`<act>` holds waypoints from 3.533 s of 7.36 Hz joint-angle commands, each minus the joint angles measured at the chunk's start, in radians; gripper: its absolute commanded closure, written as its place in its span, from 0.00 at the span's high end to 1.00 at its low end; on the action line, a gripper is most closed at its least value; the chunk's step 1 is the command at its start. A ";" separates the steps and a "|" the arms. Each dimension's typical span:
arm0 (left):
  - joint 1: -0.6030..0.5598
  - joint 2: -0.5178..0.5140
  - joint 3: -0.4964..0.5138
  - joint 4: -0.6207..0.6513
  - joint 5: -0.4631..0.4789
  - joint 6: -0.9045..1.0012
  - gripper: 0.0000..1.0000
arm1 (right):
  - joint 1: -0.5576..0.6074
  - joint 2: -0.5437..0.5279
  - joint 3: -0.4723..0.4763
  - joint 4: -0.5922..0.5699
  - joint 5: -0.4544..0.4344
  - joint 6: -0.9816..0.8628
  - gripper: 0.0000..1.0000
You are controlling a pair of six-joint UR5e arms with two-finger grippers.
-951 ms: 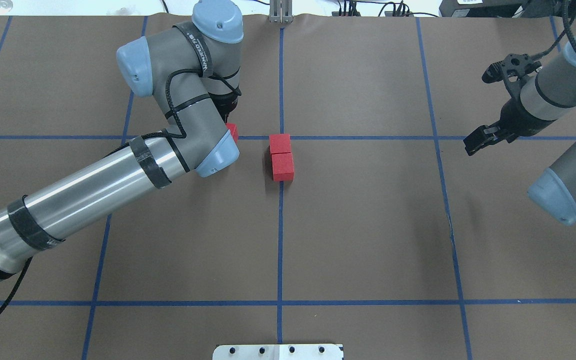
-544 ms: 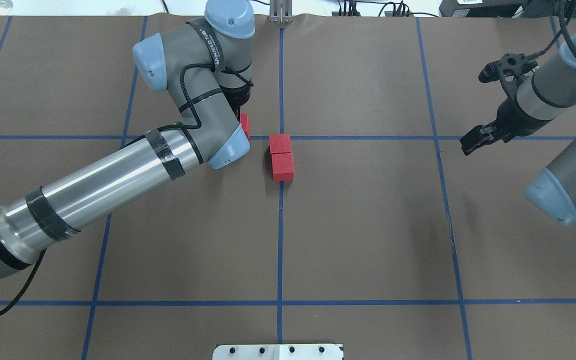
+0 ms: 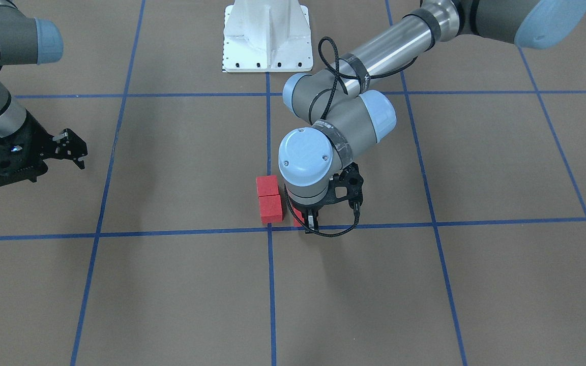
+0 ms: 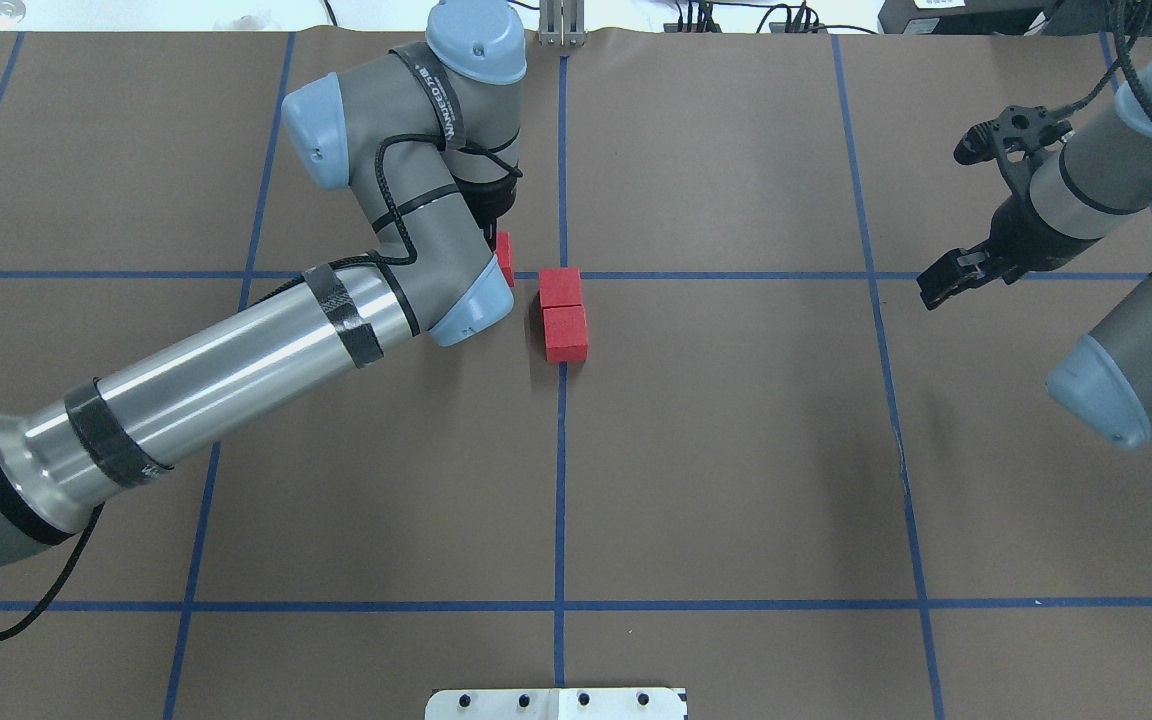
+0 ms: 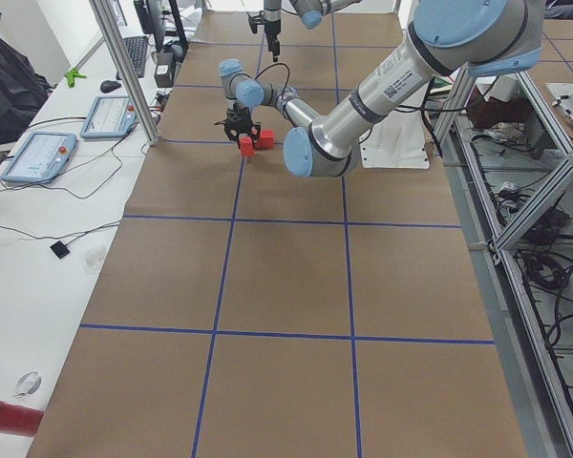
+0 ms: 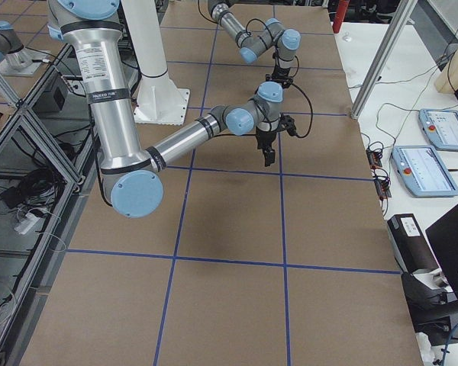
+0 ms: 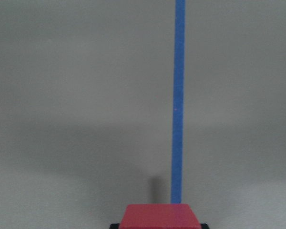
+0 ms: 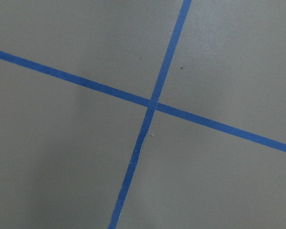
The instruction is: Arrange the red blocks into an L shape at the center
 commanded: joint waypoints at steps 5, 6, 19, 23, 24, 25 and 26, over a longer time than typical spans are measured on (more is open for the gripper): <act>0.021 -0.007 0.003 -0.004 0.000 -0.013 0.00 | 0.000 0.002 -0.005 0.000 -0.002 -0.010 0.99; 0.021 -0.007 0.003 -0.004 0.000 -0.010 0.00 | 0.000 0.002 -0.005 0.000 -0.002 -0.010 0.99; 0.028 -0.008 0.003 -0.020 0.000 -0.012 0.00 | -0.001 0.009 -0.011 0.015 -0.005 -0.010 0.99; 0.030 -0.010 0.003 -0.022 0.000 -0.012 0.00 | -0.001 0.009 -0.013 0.015 -0.004 -0.010 0.99; 0.030 -0.010 0.001 -0.027 0.000 -0.012 0.04 | -0.001 0.011 -0.013 0.015 -0.004 -0.010 0.99; 0.028 -0.008 0.003 -0.028 0.000 -0.009 0.16 | -0.001 0.016 -0.012 0.015 -0.002 -0.010 0.99; 0.028 -0.008 0.003 -0.028 0.000 -0.009 0.24 | -0.001 0.016 -0.013 0.015 -0.004 -0.010 0.99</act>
